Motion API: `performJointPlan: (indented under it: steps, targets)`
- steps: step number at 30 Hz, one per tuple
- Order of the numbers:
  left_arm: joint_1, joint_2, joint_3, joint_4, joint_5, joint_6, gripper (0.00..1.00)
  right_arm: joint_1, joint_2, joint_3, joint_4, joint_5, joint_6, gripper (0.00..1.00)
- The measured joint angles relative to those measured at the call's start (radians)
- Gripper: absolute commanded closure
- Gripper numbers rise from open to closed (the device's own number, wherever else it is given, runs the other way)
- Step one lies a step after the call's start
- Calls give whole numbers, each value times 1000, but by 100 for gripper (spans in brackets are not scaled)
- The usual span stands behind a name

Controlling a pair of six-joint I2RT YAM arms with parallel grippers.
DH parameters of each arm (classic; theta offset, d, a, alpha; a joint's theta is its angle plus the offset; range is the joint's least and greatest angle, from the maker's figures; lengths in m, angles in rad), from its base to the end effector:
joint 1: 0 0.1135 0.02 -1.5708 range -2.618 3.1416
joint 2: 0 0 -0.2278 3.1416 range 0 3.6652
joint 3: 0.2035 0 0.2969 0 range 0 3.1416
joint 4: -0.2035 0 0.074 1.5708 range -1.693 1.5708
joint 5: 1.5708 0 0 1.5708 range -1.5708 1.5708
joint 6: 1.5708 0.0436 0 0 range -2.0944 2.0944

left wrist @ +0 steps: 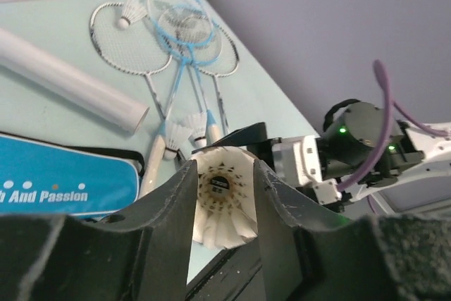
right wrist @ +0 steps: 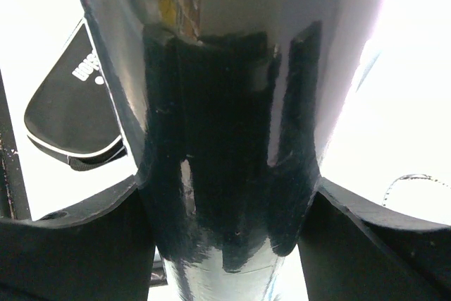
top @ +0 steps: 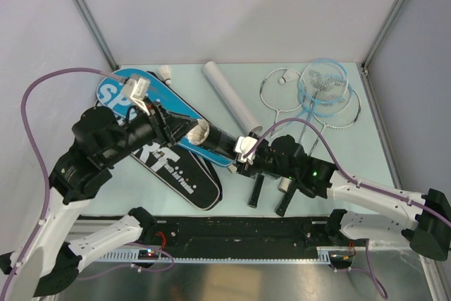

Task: Pack up the badminton gear
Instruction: Place the shuttlecock at the shuttle tube.

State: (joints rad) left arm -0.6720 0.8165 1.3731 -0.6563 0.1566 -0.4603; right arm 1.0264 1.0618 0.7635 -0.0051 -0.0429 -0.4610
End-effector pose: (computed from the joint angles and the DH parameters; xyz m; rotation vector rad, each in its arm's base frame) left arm 0.1489 -0.1271 0.4724 0.3106 1.7390 -0.9720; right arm 0.1624 0.2719 0.2492 -1.3057 1.3752 0.4277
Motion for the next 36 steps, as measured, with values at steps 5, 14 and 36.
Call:
performJointPlan:
  steps: [5,14,36]
  targets:
    - [0,44,2,-50,-31,14,55,6,-3,0,0,0,0,71]
    - [6,56,2,-116,-77,35,75,8,-7,0,0,1,0,71]
    - [14,79,19,-127,14,45,100,12,18,0,1,7,20,71]
